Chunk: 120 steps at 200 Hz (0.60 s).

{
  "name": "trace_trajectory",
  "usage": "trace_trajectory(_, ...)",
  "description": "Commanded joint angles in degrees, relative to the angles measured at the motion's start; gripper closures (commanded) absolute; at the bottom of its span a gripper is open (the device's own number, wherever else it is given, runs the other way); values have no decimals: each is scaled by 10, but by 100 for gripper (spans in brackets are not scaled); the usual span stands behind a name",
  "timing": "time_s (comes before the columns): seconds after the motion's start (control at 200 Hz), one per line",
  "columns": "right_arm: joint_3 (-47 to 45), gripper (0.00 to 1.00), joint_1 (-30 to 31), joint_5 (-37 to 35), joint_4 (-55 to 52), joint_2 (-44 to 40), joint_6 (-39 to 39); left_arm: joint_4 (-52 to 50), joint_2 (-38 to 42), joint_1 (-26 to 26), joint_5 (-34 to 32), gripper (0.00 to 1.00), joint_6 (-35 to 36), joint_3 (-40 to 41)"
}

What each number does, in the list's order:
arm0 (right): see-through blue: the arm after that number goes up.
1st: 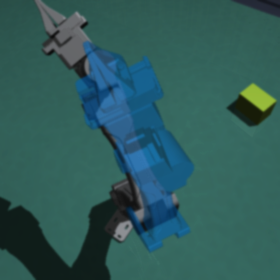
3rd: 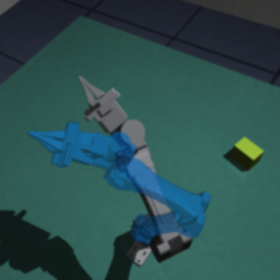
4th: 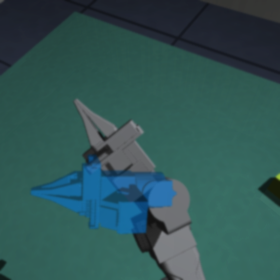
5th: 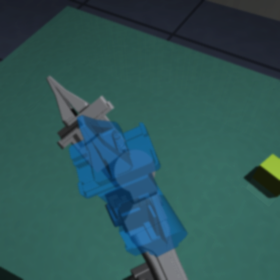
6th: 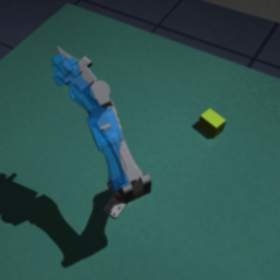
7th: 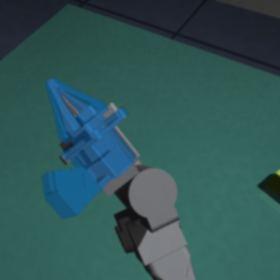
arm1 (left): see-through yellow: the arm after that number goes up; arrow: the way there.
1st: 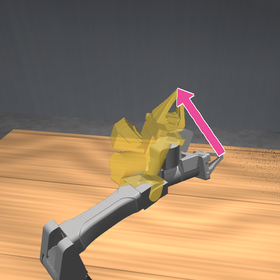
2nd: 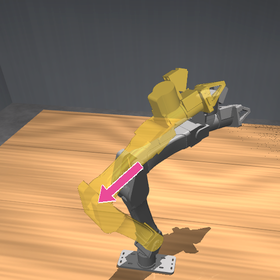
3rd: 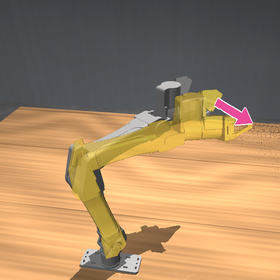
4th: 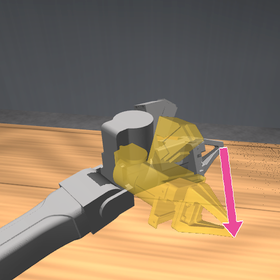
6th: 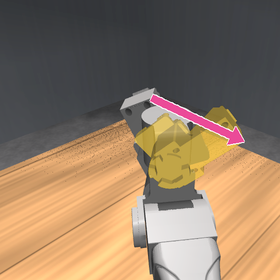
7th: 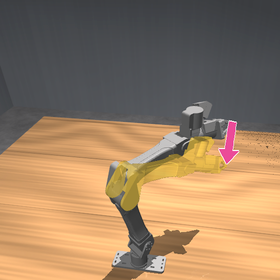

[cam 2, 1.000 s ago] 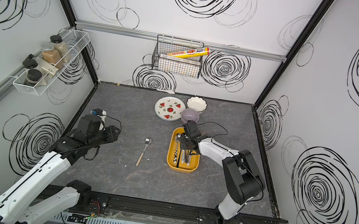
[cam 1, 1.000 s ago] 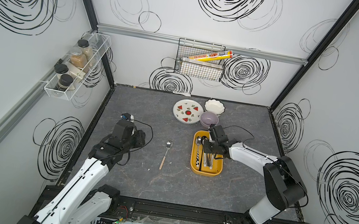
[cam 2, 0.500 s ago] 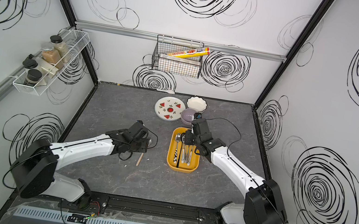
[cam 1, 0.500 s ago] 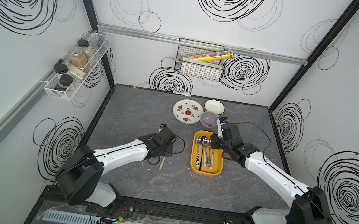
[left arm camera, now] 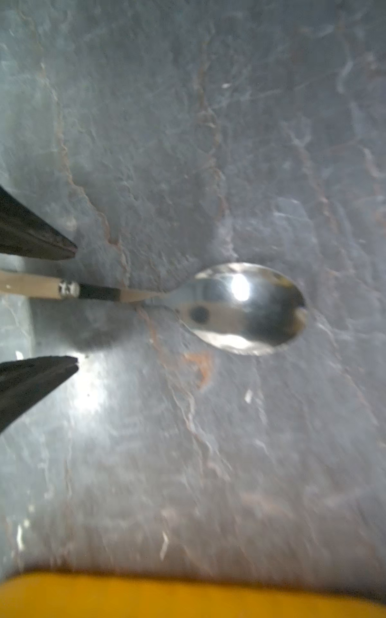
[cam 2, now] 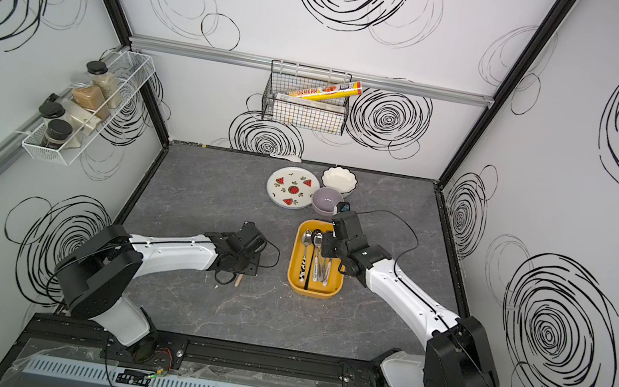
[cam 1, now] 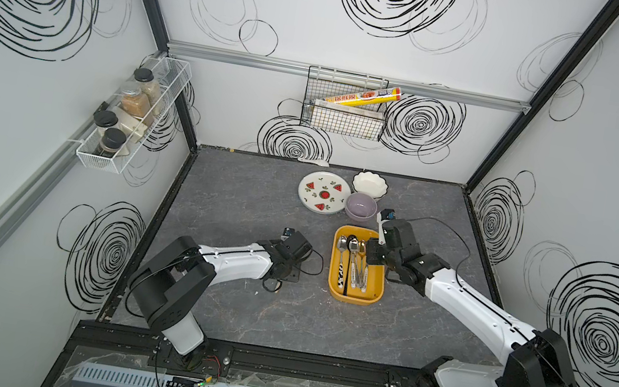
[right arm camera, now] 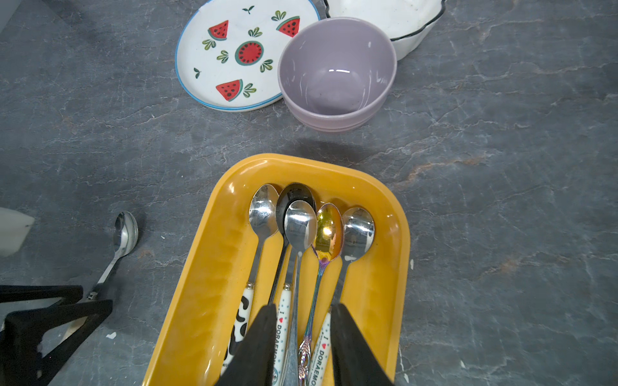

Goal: Put the spoon into the storage box
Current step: Pick up the spoon from the center of the board.

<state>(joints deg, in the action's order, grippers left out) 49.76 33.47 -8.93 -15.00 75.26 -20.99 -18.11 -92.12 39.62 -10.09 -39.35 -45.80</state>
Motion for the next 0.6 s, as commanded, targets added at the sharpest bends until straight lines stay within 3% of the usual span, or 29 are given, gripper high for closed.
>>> trace_trajectory(0.0,0,68,-3,-4,-7,-4,2,-10,3,7,-16,47,-22,28)
trace_trajectory(0.355,-2,68,-3,-2,-7,-6,3,-30,41,53,-26,54,-59,81)
trace_trajectory(0.596,-1,68,-3,1,-11,-10,3,-35,14,62,-36,71,-61,74)
